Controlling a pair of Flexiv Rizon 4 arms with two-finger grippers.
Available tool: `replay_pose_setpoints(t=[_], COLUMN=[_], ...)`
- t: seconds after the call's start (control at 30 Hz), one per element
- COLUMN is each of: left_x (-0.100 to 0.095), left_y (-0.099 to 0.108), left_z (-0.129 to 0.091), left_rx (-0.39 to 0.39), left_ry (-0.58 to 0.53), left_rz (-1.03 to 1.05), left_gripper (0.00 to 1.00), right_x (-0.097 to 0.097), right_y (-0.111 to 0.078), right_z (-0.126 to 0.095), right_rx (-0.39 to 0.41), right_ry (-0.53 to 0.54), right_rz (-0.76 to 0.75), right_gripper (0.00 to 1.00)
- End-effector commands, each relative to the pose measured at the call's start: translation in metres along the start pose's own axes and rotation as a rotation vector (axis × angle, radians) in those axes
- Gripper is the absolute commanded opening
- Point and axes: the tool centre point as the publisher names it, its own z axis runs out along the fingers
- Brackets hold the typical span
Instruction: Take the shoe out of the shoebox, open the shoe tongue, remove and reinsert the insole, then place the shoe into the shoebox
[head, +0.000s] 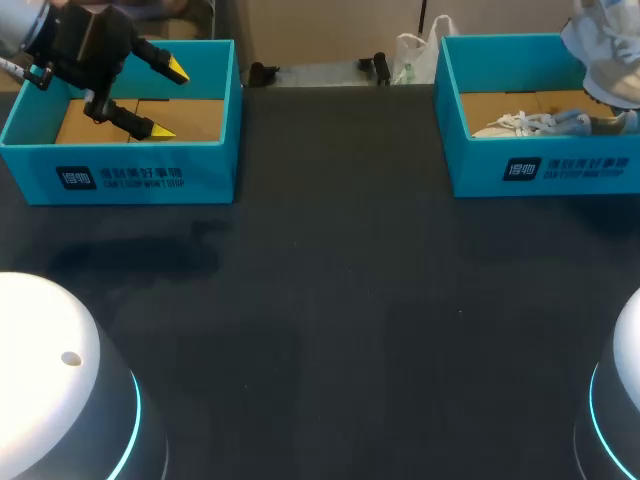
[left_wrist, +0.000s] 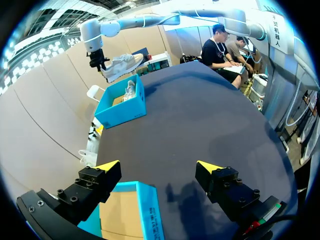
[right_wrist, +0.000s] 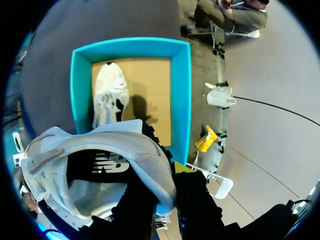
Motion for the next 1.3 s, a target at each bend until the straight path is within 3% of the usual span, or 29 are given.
replay_pose_setpoints(t=[0.03, 0.23, 0.43, 0.57, 0.7, 0.77, 0.9, 1.03, 1.13, 1.3], left_x=[0.0, 0.0, 0.0, 0.0, 0.0, 0.0, 0.0, 0.0, 0.0, 0.0], left_y=[0.0, 0.0, 0.0, 0.0, 0.0, 0.0, 0.0, 0.0, 0.0, 0.0], left_z=[0.0, 0.0, 0.0, 0.0, 0.0, 0.0, 0.0, 0.0, 0.0, 0.0], left_rx=[-0.004, -0.004, -0.004, -0.004, -0.004, -0.004, -0.004, -0.004, -0.004, -0.004], left_ry=[0.001, 0.001, 0.001, 0.001, 0.001, 0.001, 0.001, 0.001, 0.001, 0.001], left_rz=[0.0, 0.0, 0.0, 0.0, 0.0, 0.0, 0.0, 0.0, 0.0, 0.0], left_gripper=[1.0, 1.0, 1.0, 1.0, 1.0, 1.0, 1.0, 1.0, 1.0, 1.0], right_x=[-0.021, -0.034, -0.035, -0.029, -0.021, -0.018, -0.011, -0.01, -0.007, -0.007], right_y=[-0.012, -0.035, -0.048, -0.054, -0.06, -0.063, -0.069, -0.071, -0.074, -0.074], right_z=[0.016, 0.036, 0.036, 0.036, 0.038, 0.038, 0.037, 0.036, 0.038, 0.038], right_rx=[0.007, 0.034, 0.049, 0.109, 0.111, 0.135, 0.078, 0.075, 0.144, 0.144], right_ry=[0.018, 0.02, -0.009, 0.034, 0.117, 0.116, 0.076, 0.061, 0.092, 0.092], right_rz=[0.017, 0.107, 0.268, 0.466, 0.72, 0.831, 1.043, 1.152, 1.282, 1.282], right_gripper=[0.0, 0.0, 0.0, 0.0, 0.0, 0.0, 0.0, 0.0, 0.0, 0.0])
